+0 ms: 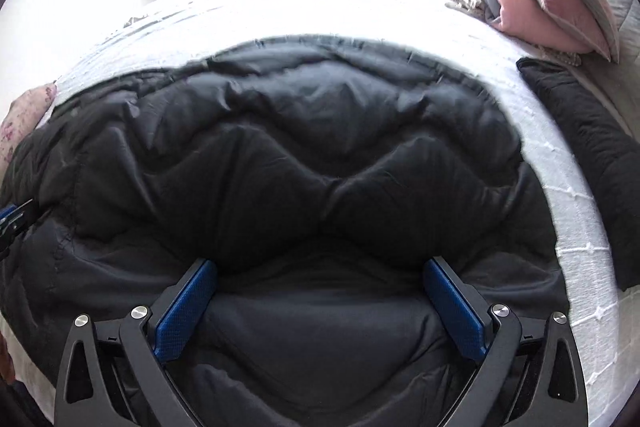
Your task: Fold large clothes
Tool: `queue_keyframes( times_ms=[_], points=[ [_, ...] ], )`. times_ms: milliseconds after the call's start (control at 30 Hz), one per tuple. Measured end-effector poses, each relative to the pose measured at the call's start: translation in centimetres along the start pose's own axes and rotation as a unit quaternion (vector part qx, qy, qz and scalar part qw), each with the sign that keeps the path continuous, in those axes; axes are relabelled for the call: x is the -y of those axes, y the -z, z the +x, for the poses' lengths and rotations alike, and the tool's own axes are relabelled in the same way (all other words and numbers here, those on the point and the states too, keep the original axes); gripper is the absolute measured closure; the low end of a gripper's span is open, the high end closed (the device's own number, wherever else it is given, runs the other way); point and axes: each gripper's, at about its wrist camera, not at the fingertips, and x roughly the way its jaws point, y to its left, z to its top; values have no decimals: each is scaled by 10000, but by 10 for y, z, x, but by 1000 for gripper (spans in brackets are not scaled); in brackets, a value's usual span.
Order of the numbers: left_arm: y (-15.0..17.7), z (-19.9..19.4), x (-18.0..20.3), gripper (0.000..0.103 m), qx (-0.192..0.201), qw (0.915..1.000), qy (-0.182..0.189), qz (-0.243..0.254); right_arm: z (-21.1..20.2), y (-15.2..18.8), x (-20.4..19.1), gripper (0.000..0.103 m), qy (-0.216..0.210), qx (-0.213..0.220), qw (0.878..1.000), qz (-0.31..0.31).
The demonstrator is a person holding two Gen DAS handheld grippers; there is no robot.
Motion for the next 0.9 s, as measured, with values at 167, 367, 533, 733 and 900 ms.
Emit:
queue_keyframes(
  times_ms=[167,367,533,733,900],
  points=[
    [0,-11,18,34,143,9992,226,282,-35,-7,0,0,-155,625,9978,153],
    [-4,-4,51,33,96,9968,430,667,-29,-17,8,0,-338,525,9976,303],
    [-4,15,74,33,-209,9955,136,914,-7,-15,9,0,-385,-25,9987,325],
    [-25,6,73,33,-408,9949,507,774,-7,-15,6,0,-388,-64,9989,265],
    [-60,10,86,33,-303,9953,560,724,-12,-17,9,0,-519,12,9977,427]
  ],
)
